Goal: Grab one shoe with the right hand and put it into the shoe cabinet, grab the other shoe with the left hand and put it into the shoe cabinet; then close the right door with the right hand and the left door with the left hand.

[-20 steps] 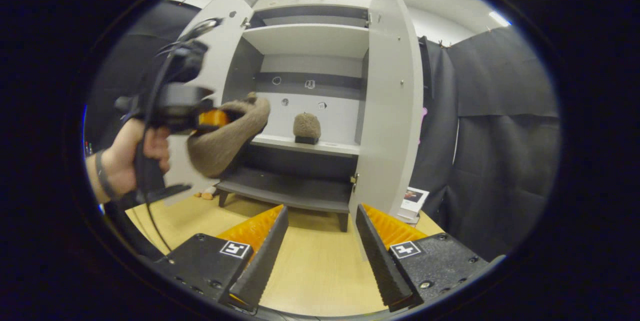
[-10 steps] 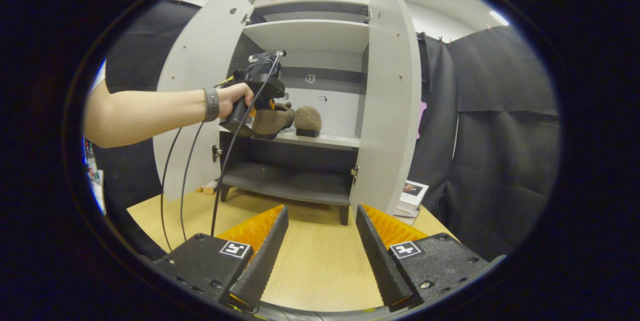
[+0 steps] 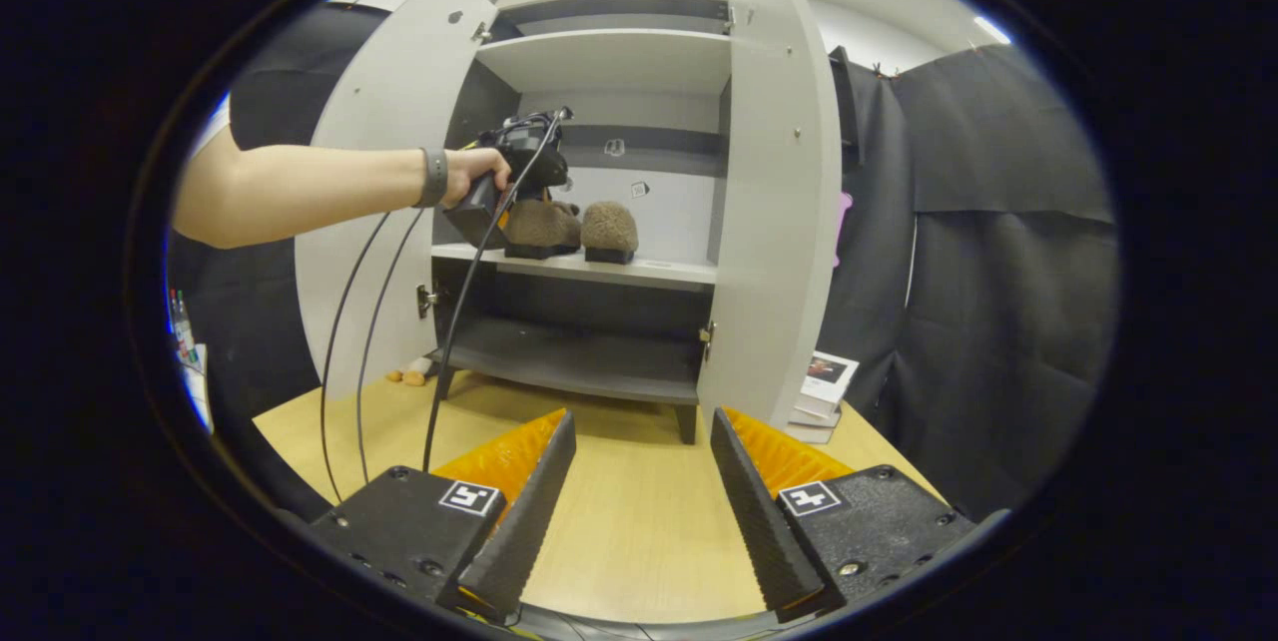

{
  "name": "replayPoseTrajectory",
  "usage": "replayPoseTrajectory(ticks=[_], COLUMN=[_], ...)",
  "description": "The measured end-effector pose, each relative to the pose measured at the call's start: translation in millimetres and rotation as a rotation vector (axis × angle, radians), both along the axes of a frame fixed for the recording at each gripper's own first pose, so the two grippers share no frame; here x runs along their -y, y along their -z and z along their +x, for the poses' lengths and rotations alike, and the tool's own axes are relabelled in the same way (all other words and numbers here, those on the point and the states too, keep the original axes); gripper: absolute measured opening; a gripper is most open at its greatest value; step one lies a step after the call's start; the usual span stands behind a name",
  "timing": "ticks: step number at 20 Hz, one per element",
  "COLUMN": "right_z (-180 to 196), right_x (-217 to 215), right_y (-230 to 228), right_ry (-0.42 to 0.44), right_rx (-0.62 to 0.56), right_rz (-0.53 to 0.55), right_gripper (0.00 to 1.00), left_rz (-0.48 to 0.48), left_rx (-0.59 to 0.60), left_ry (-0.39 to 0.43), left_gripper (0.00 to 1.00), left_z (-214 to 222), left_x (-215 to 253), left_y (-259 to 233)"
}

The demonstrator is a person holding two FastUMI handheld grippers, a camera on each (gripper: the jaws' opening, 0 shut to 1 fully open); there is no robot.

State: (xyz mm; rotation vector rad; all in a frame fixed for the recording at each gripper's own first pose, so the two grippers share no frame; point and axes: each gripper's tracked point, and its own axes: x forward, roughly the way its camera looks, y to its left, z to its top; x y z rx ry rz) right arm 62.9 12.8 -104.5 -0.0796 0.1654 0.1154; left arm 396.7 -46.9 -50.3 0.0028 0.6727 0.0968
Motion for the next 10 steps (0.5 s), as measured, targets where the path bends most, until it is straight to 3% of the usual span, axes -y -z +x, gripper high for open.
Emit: replayPoseTrajectory(ticks=[1,2,3,4,5,9,10], right_z=[0.8,1.3,0.5,0.1,-0.7,-3.3,-3.4], right_x=[-1.3,-2.3,-2.8,-3.6,-4.1,-7.4,-8.3], right_y=[-0.7,-0.9,-1.4,-1.0,-0.2,3.2,4.5], right_ry=[-0.003,-0.006,-0.007,-0.007,-0.008,-0.014,-0.017], right_rx=[0.001,0.002,0.003,0.003,0.002,-0.008,-0.014], right_rz=[0.000,0.001,0.001,0.000,0.000,0.007,0.010], right_gripper=[0.87,0.87,0.87,0.87,0.87,0.87,0.87], left_rz=[0.016,0.032,0.046,0.041,0.033,-0.061,-0.098], left_rx=[-0.015,-0.023,-0.032,-0.038,-0.042,-0.018,-0.012], left_ry=[-0.014,-0.033,-0.046,-0.048,-0.052,-0.047,-0.030], left_gripper=[0.20,0.28,0.50,0.47,0.69,0.85,0.75], left_z=[-2.9,-4.6,-6.9,-8.3,-11.3,-30.5,-42.3], left_x=[-4.1,-9.2,-13.8,-16.9,-16.8,-10.1,-2.9], left_y=[-0.1,-2.0,-2.6,-2.2,-4.3,-17.2,-24.7])
